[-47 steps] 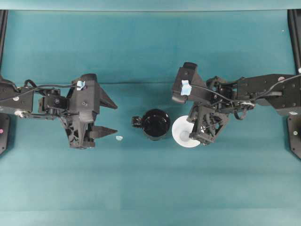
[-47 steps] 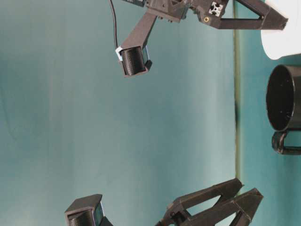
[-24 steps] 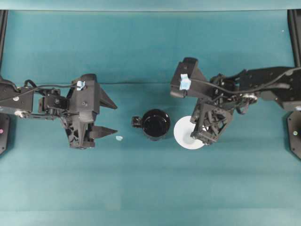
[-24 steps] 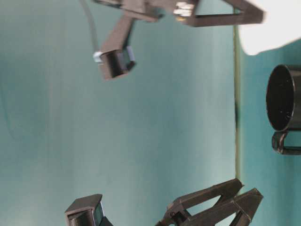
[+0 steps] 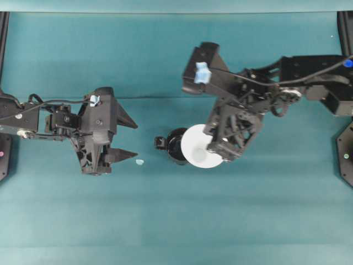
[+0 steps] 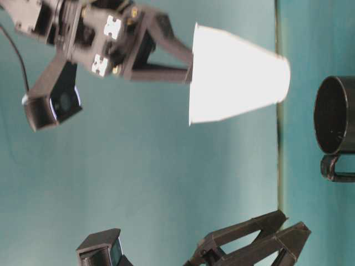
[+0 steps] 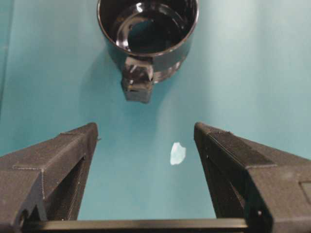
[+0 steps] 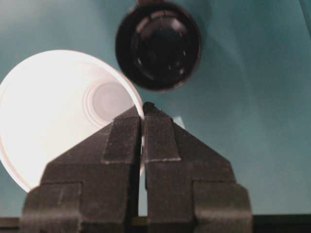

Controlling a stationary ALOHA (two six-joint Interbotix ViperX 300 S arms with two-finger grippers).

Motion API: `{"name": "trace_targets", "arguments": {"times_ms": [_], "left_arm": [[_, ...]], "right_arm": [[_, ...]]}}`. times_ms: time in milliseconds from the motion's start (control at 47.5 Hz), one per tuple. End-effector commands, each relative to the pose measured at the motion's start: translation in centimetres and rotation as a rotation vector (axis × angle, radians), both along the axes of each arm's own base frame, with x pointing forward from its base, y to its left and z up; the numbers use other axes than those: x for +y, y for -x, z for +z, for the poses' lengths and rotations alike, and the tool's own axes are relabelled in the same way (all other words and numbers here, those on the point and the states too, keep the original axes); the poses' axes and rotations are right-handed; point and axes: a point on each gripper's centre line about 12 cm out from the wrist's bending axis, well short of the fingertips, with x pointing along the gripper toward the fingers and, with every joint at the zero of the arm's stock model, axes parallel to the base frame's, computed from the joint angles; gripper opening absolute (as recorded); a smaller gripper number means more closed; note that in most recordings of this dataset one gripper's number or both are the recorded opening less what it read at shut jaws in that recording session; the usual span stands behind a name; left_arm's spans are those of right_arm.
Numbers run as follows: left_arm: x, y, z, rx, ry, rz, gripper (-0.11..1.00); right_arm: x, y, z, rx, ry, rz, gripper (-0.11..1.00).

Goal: Put a paper cup into the cup holder on your left arm.
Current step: 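Lift the white cup and carry it left over the black mug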

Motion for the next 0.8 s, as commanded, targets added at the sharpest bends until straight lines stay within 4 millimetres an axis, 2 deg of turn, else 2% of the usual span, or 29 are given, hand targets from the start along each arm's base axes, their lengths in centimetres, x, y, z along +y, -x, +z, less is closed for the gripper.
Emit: {"name": "trace_targets", "arguments": {"times_ms": [0,400,779], "left_arm": [[0.0,-0.5,0.9,-0.031,-0.002,-0.003,0.82],[0.0,-0.6,0.9,-0.034,-0.001,-0.002,0.82],[0.0,-1.0,1.2,-0.04,-0.001,-0.002,0.82]], "right_arm": [[-0.5,-0.6,1.2,-0.04,0.005,-0.019,-0.02],[-1.4,-2.3,-0.6,-0.088,0.034,-0.033,-0.02],[-1.7,-2.1,-3.7,-0.049,0.035,-0.046,-0.02]]}}
